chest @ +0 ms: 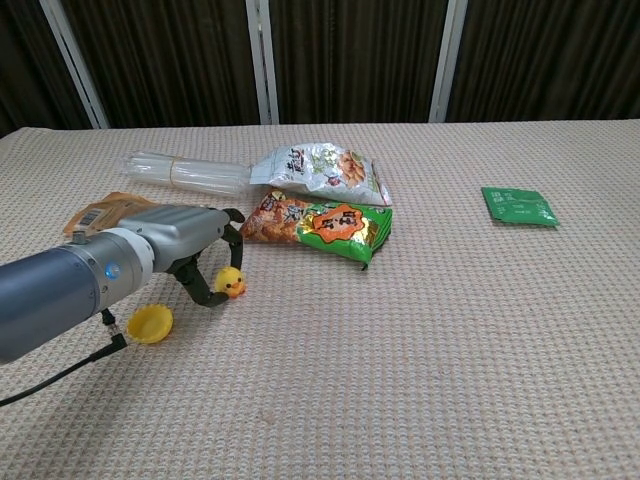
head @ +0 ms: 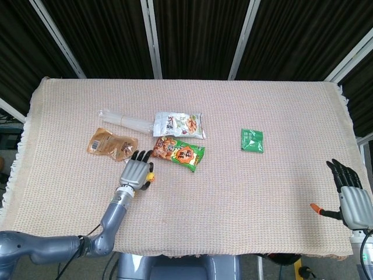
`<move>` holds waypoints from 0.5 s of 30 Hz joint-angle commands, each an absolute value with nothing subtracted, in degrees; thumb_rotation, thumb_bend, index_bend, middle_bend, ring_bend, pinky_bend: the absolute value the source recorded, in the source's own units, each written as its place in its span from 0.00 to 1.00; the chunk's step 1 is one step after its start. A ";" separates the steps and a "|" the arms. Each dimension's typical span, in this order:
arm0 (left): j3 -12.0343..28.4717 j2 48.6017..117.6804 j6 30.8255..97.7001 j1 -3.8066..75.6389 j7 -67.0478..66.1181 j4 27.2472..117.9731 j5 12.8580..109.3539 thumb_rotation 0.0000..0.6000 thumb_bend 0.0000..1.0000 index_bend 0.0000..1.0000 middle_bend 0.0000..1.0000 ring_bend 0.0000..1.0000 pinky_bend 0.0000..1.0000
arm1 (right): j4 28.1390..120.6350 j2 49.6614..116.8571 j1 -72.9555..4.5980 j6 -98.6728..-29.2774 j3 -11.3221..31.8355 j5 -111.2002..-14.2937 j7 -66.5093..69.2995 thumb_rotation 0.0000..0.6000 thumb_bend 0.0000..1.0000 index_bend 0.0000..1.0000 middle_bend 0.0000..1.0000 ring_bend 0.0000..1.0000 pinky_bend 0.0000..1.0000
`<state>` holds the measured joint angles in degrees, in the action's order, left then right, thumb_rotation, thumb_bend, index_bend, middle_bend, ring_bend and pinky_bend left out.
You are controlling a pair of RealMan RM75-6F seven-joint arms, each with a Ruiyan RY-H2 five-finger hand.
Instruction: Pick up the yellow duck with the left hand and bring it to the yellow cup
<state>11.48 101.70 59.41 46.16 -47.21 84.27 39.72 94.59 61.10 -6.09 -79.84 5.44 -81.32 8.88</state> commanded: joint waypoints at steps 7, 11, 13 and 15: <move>10.56 97.82 61.39 44.97 -44.66 89.29 43.01 1.00 0.40 0.47 0.00 0.00 0.00 | 94.58 61.07 -6.06 -79.88 5.47 -81.25 8.86 1.00 0.02 0.00 0.00 0.00 0.00; 9.71 93.61 62.71 43.69 -43.38 94.34 45.33 1.00 0.40 0.47 0.00 0.00 0.00 | 94.63 61.11 -6.02 -79.96 5.45 -81.24 8.67 1.00 0.02 0.00 0.00 0.00 0.00; 8.48 90.83 63.20 42.80 -43.17 97.36 46.58 1.00 0.40 0.48 0.00 0.00 0.00 | 94.67 61.11 -6.01 -79.99 5.46 -81.23 8.61 1.00 0.02 0.00 0.00 0.00 0.00; 6.84 87.88 63.49 41.86 -43.16 100.30 47.82 1.00 0.40 0.48 0.00 0.00 0.00 | 94.67 61.13 -6.04 -80.00 5.48 -81.23 8.49 1.00 0.02 0.00 0.00 0.00 0.00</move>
